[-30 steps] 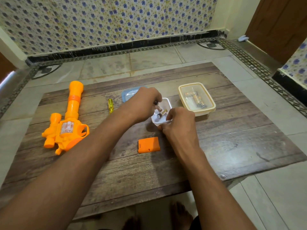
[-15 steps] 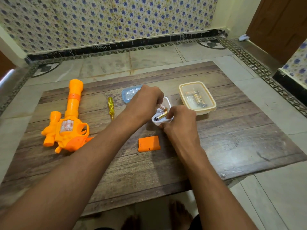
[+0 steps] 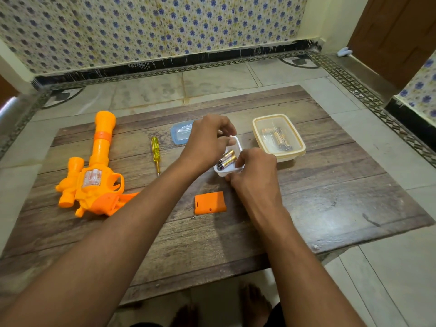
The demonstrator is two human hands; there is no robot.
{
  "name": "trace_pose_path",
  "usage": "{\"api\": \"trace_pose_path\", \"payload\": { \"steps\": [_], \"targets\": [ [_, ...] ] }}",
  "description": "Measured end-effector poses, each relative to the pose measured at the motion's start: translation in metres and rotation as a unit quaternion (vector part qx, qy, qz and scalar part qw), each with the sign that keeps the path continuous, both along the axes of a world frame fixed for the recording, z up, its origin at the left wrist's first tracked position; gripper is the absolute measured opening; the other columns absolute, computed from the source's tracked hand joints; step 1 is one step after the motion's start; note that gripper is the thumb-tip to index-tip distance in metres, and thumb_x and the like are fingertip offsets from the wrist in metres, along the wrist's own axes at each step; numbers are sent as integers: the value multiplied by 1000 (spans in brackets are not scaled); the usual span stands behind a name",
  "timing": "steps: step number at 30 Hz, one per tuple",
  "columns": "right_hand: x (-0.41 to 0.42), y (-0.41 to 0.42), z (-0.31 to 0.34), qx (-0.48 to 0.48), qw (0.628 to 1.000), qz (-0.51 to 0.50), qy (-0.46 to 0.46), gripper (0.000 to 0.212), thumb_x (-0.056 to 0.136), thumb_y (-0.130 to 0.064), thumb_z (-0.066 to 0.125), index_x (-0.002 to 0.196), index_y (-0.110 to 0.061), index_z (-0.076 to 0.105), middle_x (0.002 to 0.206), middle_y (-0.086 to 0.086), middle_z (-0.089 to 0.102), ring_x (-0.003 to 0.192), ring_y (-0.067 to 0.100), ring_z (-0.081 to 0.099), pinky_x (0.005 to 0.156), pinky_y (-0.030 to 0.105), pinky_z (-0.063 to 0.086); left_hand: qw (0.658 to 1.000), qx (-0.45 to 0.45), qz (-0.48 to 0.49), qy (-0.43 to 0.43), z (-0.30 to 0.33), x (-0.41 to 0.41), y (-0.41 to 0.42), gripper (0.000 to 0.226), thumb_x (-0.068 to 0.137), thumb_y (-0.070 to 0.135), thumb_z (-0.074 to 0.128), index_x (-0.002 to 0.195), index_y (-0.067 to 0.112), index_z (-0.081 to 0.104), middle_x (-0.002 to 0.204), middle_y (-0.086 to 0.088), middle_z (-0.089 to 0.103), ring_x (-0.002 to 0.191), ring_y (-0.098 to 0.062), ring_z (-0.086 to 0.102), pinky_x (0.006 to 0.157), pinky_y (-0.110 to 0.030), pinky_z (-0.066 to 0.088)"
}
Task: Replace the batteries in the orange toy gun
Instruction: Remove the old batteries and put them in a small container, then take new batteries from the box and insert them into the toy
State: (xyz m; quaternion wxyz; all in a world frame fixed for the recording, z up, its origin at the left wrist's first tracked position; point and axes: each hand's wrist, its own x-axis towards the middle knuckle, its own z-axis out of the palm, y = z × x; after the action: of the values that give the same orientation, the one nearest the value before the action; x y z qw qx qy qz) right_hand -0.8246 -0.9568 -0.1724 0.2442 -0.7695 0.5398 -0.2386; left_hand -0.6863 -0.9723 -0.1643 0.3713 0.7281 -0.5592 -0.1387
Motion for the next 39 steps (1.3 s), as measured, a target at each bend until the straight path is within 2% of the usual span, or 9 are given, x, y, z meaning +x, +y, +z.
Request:
{"api": "trace_pose_path", "payload": {
  "steps": [3,7,12,17,21,26,30,32,39],
  "targets": [
    [1,-2,-4,-5,1000,-4,5,12,84,-7,80,94,-5,75,95,11,72,86,25,67,70,30,51,1000,-14,-13,-14,-9,-6,-2,24,76,-5,81,94,9,75,91,-6,70,81,-16,71,78,-34,61],
    [1,-3,-7,-1,1000,-6,-2,19,85,-6,79,103,-7,75,102,11,73,92,24,69,72,25,47,999,-20,-27,-35,-15,-5,-3,30,71,-7,83,94,9,74,94,-6,64,83,-17,68,78,-35,60],
    [2,-4,-9,-8,1000,-10,-9,19,83,-8,80,101,-9,75,99,9,73,82,18,62,69,23,41,997,-40,-26,-60,-16,1,2,27,74,-8,79,96,6,75,95,-7,66,87,-16,65,79,-31,59],
    [2,-3,-8,-5,1000,-8,-10,22,81,-9,80,102,-8,75,102,11,73,90,23,68,70,23,43,995,-5,41,-90,-15,12,3,8,85,5,76,91,10,78,96,-2,58,83,-14,58,66,-16,37],
    [2,-3,-7,-8,1000,-3,-13,18,82,-10,80,99,-7,75,97,9,73,78,16,58,67,21,40,988,51,41,-137,-16,16,4,7,89,15,76,89,10,81,91,-7,67,82,-21,64,70,-31,48],
    [2,-2,-6,-5,1000,5,-18,17,83,-10,80,99,-7,76,94,9,72,75,15,55,59,18,35,987,65,29,-142,-20,7,6,11,85,26,82,83,15,79,98,-5,55,93,-21,57,74,-34,46],
    [1,-2,-6,-2,1000,4,-23,17,82,-9,81,98,-6,76,96,9,73,76,18,57,57,16,34,991,34,59,-116,-17,12,4,1,83,16,78,83,16,78,96,-6,69,88,-18,65,75,-30,51],
    [1,-2,-7,-4,1000,0,-28,16,81,-8,80,96,-7,76,96,10,73,82,22,65,64,21,40,990,14,93,-107,-16,19,5,8,84,9,73,85,16,77,98,-5,70,86,-18,64,75,-30,50],
    [2,-5,-10,-22,999,1,-23,14,74,-5,81,85,-10,74,92,6,66,79,19,61,67,20,36,973,56,168,-149,-28,57,16,25,87,-1,66,108,12,73,118,-13,61,111,-33,58,89,-39,49]
  ]
}}
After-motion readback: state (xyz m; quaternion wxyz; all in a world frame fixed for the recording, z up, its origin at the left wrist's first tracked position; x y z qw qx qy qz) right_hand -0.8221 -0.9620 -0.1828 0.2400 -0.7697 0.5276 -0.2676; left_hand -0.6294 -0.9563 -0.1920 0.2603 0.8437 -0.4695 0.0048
